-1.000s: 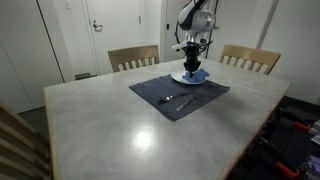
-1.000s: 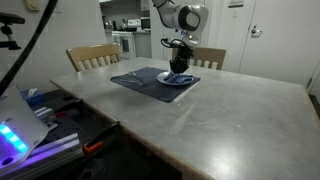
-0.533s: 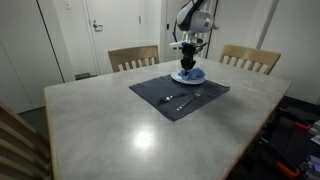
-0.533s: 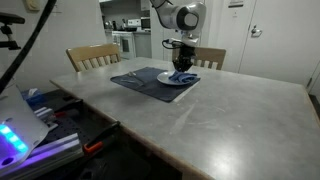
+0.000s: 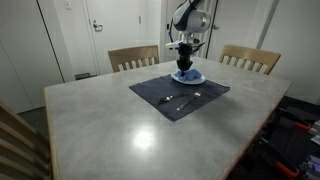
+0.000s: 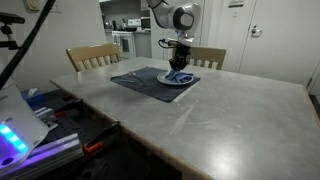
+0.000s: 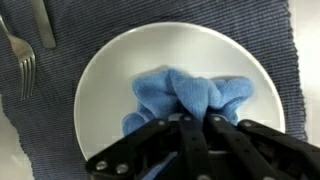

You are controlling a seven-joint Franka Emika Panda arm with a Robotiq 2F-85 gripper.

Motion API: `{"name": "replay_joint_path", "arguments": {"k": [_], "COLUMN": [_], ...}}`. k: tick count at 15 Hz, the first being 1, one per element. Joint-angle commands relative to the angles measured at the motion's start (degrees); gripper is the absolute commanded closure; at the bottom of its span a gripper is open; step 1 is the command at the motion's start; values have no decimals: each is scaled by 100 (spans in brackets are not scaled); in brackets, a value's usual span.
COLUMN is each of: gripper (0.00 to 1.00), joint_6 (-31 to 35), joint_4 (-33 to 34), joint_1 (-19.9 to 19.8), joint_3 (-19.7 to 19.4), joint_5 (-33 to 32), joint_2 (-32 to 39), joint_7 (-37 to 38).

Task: Use the blue towel to wipe the plate

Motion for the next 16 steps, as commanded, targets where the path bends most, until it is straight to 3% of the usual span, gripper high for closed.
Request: {"name": "replay_joint_path", "arguments": {"k": [1,5,13,16], "gripper": [98,98,98,98], "joint_6": [-487,-1099,-1900,-1684], "joint_4": [40,31,-114,-229], "joint_1": [-117,-123,-234,-265], "joint_3": [261,345,131,11], "joint_5": [72,85,68,92], "joint_2": [19,23,-4,-27], "joint_7": [-394,-743,-696,-620]}}
